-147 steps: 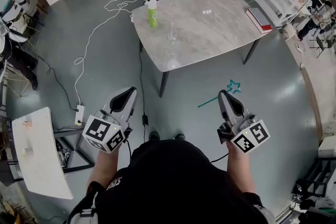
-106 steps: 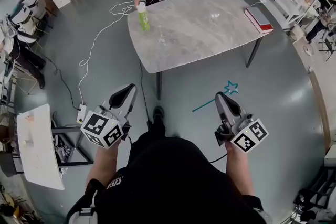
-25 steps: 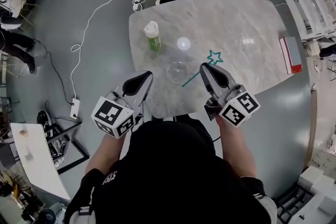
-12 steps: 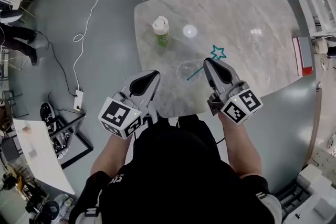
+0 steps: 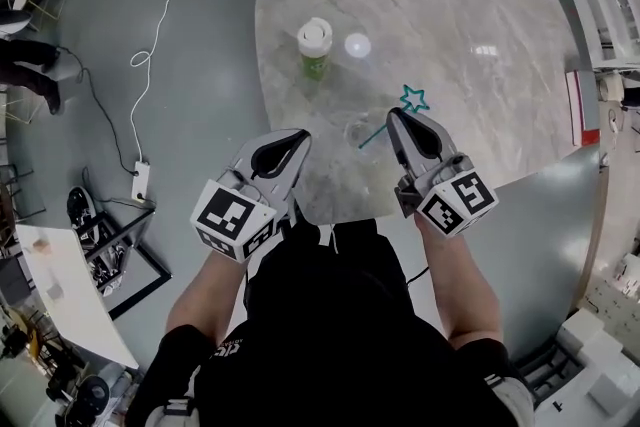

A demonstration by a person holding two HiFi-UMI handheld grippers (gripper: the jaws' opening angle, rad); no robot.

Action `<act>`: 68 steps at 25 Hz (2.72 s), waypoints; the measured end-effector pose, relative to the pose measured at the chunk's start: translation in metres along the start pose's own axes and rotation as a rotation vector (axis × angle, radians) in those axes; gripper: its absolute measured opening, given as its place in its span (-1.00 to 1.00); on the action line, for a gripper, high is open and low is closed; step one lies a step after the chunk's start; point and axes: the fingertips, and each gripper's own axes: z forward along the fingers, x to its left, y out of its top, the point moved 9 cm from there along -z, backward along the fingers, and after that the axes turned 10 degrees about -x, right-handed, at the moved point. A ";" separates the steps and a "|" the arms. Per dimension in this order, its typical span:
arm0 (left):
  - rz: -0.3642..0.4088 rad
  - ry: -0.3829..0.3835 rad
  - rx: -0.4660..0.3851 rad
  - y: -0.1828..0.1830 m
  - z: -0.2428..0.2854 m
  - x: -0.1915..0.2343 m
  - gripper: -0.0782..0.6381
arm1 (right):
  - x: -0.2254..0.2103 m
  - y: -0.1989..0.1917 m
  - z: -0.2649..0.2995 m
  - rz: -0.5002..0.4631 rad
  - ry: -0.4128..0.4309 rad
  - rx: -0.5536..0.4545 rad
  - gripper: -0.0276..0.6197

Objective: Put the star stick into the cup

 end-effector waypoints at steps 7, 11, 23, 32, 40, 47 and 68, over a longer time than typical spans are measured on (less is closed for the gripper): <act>-0.013 -0.008 0.010 -0.016 0.012 -0.001 -0.77 | -0.012 -0.020 0.005 0.021 -0.016 -0.003 -0.86; -0.017 -0.009 0.026 -0.025 0.017 0.000 -0.77 | -0.016 -0.028 0.010 0.001 0.000 -0.014 -0.86; -0.038 -0.018 0.075 -0.048 0.018 0.000 -0.77 | -0.026 -0.054 0.018 0.026 -0.045 0.042 -0.86; -0.061 0.003 0.084 -0.052 0.006 -0.004 -0.77 | -0.022 -0.058 0.018 0.030 -0.059 0.082 -0.84; -0.068 0.014 0.073 -0.046 0.004 -0.006 -0.77 | -0.018 -0.055 0.018 0.039 -0.041 0.119 -0.57; -0.066 -0.003 0.061 -0.037 0.001 -0.016 -0.77 | -0.019 -0.048 0.007 0.035 -0.086 0.147 -0.23; -0.054 -0.042 0.049 -0.022 -0.023 -0.035 -0.77 | -0.013 -0.066 -0.031 0.205 -0.195 0.197 0.02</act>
